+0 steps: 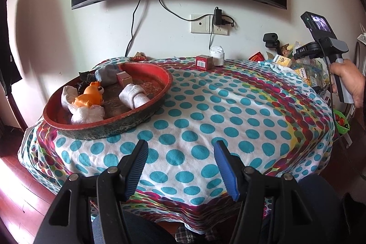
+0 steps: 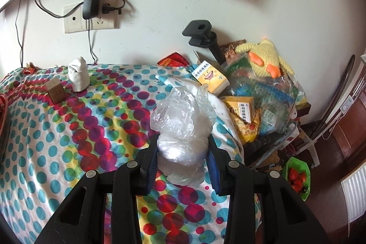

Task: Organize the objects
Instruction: 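Lift the plastic-wrapped bundle off the cloth with the right gripper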

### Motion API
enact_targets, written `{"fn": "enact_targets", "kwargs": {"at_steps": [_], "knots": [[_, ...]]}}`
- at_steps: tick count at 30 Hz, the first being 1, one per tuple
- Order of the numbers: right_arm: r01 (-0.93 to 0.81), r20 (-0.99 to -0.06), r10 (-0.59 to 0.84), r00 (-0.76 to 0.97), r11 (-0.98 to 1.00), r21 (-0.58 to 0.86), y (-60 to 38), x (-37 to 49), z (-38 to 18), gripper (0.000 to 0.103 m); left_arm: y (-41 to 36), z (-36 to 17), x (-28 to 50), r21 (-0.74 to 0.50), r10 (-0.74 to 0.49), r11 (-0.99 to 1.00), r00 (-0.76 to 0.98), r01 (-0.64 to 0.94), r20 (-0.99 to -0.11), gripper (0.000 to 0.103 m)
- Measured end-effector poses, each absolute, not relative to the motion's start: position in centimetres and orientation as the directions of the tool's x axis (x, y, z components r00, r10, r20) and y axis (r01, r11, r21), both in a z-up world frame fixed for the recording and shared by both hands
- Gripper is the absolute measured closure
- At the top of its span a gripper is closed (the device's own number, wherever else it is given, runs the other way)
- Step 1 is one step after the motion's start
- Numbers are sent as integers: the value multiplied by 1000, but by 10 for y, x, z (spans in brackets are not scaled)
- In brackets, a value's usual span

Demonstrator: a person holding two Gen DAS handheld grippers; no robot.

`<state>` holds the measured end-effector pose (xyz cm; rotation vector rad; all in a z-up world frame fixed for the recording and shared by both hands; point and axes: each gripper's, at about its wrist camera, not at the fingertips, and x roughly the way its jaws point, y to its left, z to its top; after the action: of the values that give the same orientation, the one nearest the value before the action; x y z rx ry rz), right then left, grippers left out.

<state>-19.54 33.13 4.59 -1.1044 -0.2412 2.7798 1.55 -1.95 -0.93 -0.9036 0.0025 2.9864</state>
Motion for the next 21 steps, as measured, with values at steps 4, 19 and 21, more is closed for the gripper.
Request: {"fn": "enact_targets", "kwargs": {"at_steps": [4,19,21], "knots": [[-57,-659,179,-730,-978,-203,321,-194,51,68,-20,-9,16,-10,21,-1000,-830,-19,-558,42],[30,-664,87,-743,-986,-163,275,-190,51,68,-22,-13,13,-26,23,-1000,-819,-10,-573,42],[72,-669,48,-742,-986,-151,255,-189,49,68,-25,-14,12,-33,19,-999,-819,0,-574,42]]}}
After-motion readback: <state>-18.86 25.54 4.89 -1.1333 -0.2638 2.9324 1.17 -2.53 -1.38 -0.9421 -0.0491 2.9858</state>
